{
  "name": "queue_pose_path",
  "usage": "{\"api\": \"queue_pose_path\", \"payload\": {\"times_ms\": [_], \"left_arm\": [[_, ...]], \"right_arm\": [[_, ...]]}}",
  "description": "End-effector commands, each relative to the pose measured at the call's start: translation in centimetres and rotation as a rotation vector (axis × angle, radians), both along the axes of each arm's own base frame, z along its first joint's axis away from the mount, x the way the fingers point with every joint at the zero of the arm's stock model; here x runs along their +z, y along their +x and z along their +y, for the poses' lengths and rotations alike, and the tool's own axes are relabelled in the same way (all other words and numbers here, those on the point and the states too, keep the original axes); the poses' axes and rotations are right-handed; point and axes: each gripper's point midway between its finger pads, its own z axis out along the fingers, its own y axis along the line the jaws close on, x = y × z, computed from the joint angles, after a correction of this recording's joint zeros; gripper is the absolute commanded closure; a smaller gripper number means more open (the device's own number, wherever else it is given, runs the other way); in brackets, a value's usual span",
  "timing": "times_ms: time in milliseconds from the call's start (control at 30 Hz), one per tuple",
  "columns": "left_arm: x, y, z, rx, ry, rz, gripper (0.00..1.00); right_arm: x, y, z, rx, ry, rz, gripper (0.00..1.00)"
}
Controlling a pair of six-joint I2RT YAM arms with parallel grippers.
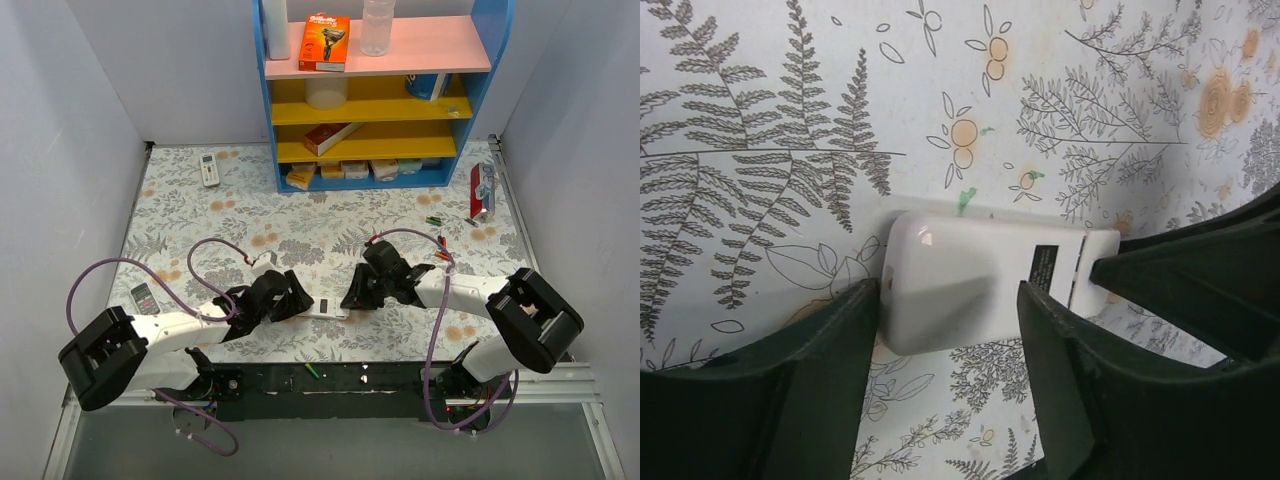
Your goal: Load the batteries into the remote control
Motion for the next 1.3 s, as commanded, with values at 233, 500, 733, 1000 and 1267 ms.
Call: {"api": "queue_pose_path", "payload": {"times_ms": [233, 500, 733, 1000, 1267], "left_arm": [[6.3, 0.3, -1.7, -0.29, 0.14, -0.23, 0.05], [7.4, 0.7, -1.8, -0.779, 0.452, -0.487, 0.02], [5.6, 1.5, -1.3, -0.699, 0.503, -0.367, 0.02], [0.7, 0.7, -0.6, -0.401, 0.452, -0.056, 0.1], [3.3, 1.9, 2.1, -0.117, 0.382, -0.116, 0.02]], "right_arm": [[-3.4, -3.5, -2.0, 0.207, -0.162, 0.061, 0.99], [-2.8, -3.1, -1.8, 0.244, -0.165, 0.024, 0.99], [-2.2, -3.0, -1.0, 0.255, -0.138, 0.0, 0.99], [-2.2, -2.5, -1.3, 0.222, -0.144, -0.026, 0.99], [-2.0, -1.7, -2.5, 0.217, -0.184, -0.11, 0.92]]}}
